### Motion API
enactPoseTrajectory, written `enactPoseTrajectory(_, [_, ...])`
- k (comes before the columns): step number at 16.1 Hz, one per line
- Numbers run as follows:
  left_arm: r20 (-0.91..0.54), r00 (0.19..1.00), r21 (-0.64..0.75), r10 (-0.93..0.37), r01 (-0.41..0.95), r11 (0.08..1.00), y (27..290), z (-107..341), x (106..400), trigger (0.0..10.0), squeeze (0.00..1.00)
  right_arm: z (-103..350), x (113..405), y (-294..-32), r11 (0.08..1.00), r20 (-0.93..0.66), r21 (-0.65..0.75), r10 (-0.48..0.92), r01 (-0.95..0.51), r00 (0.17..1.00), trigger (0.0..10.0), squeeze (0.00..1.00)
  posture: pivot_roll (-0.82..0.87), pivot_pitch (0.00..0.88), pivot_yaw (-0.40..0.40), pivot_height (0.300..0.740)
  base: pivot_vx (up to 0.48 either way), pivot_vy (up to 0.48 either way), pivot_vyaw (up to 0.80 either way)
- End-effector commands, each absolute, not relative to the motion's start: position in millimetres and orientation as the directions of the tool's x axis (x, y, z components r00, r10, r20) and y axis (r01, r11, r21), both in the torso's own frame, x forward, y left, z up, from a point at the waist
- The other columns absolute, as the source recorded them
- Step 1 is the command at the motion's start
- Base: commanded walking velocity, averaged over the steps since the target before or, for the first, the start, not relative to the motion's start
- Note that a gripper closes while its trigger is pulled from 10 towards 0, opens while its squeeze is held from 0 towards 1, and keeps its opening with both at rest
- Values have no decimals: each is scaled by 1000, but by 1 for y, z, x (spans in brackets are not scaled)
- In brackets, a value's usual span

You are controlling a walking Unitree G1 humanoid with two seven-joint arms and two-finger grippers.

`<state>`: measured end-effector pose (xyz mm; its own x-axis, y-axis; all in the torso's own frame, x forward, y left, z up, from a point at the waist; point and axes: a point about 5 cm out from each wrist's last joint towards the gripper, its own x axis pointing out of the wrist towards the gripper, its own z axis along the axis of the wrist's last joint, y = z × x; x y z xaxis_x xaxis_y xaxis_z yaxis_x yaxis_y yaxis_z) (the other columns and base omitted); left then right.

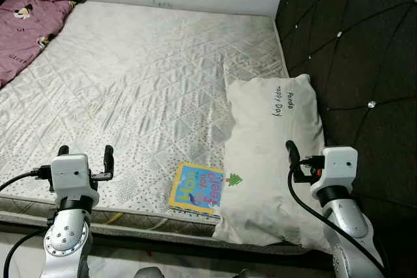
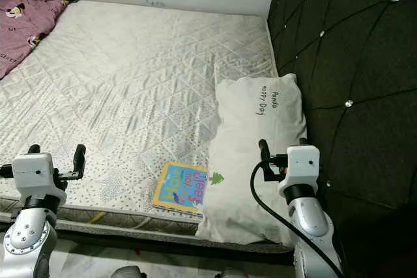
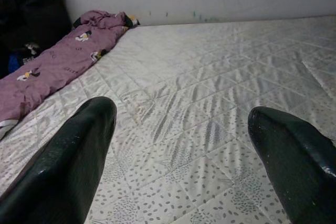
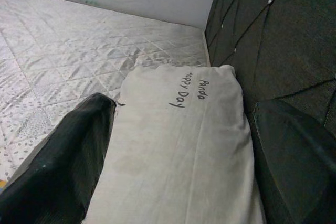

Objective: Clean up the room

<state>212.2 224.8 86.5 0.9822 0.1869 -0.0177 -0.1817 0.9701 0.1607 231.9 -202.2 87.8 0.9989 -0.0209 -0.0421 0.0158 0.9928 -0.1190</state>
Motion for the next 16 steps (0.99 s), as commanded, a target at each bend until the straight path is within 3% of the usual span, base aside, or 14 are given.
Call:
enactPoseTrajectory(1, [-17,983,167,181,-176,970,226,88,214,10000,0,92,232,-200,993,-29,-119,-16,12,999,10000,0,42,8,4,740,0,0,0])
enactPoseTrajectory(11, [-36,984,202,177,-166,965,231,85,203,10000,0,84,216,-208,990,-64,-142,-22,13,998,10000,0,39,0,11,740,0,0,0])
enactPoseTrajectory(16, [-33,986,194,166,-156,968,228,85,207,10000,0,85,218,-208,991,-61,-133,-29,21,998,10000,0,30,0,13,740,0,0,-734])
